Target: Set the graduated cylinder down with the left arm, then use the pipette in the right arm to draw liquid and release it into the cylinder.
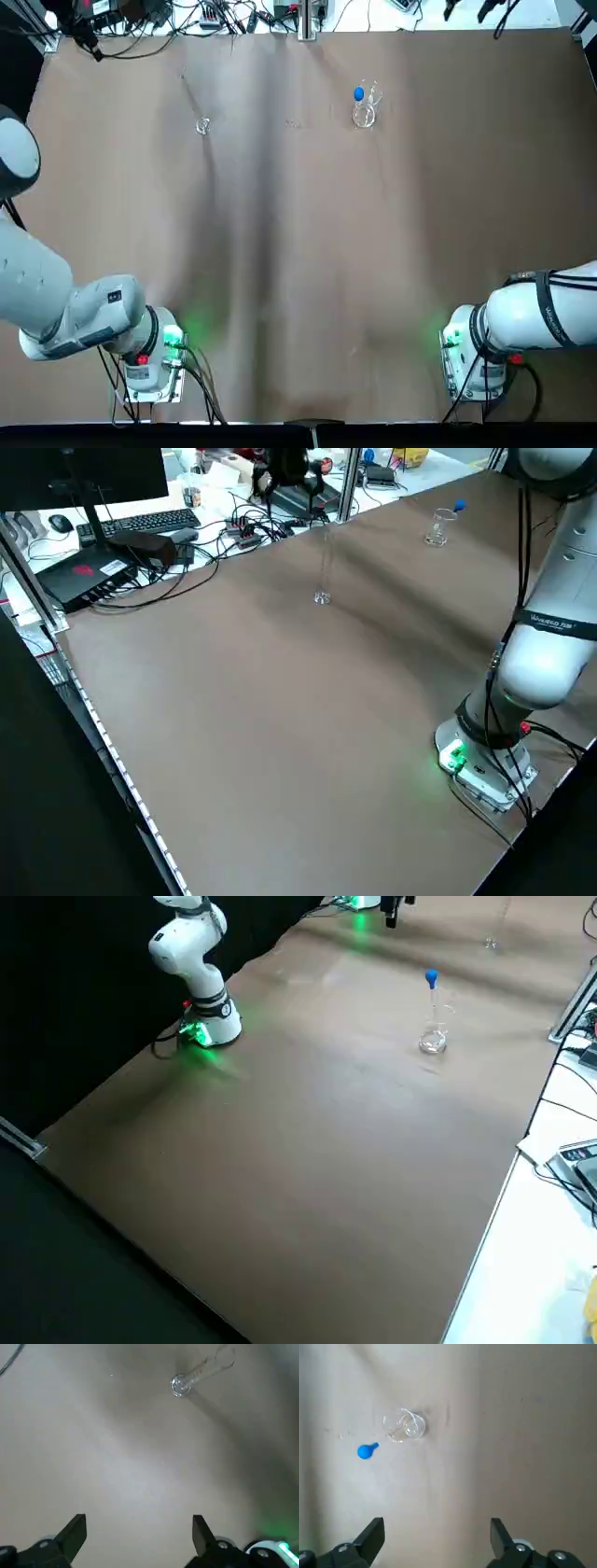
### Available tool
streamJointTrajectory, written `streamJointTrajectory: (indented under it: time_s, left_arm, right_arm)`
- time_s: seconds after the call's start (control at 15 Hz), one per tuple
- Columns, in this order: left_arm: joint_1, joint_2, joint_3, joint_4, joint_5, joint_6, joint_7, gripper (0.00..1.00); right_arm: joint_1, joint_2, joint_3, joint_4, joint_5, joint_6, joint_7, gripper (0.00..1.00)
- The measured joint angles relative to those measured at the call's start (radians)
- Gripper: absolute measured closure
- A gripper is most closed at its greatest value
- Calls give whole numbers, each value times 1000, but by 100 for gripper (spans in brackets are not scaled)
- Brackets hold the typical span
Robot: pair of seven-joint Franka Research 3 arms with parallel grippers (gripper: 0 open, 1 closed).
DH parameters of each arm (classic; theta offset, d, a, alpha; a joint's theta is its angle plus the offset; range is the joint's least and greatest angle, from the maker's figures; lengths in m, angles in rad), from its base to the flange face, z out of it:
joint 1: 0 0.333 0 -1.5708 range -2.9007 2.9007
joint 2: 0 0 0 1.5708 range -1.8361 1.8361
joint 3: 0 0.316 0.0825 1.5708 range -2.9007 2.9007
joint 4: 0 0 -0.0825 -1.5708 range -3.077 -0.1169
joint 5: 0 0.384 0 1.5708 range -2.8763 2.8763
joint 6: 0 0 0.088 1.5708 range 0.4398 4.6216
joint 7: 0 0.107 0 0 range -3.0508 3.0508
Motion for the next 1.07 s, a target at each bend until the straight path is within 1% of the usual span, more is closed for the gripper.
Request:
streamJointTrajectory:
  time_s: [0.13, 0.33, 0.47, 0.6, 0.73, 0.87, 0.93, 1.07]
  left_arm:
    - [73, 53, 0, -2, -54, 17, 172, 0]
    - [201, 157, 1, -8, -184, 65, 430, 0]
    - [250, 237, -1, -9, -278, 107, 548, 0]
    - [259, 309, -3, -1, -339, 144, 613, 0]
    - [257, 355, -14, 27, -387, 153, 728, 0]
    - [256, 377, -18, 39, -485, 152, 868, 0]
    - [257, 405, -17, 39, -594, 151, 1025, 0]
    - [255, 449, -18, 38, -669, 150, 1124, 0]
  right_arm:
    - [38, 25, 1, -3, 0, 46, 96, 0]
    - [85, 77, 1, -4, -1, 126, 262, 0]
    - [114, 119, 1, -5, -1, 185, 368, 0]
    - [153, 161, 0, -6, -16, 219, 462, 0]
    - [203, 205, 0, -7, -108, 225, 573, 1]
    - [254, 247, 1, -7, -187, 235, 667, 2]
    - [282, 283, 0, -7, -212, 275, 724, 7]
    - [288, 315, 0, -7, -215, 327, 765, 7]
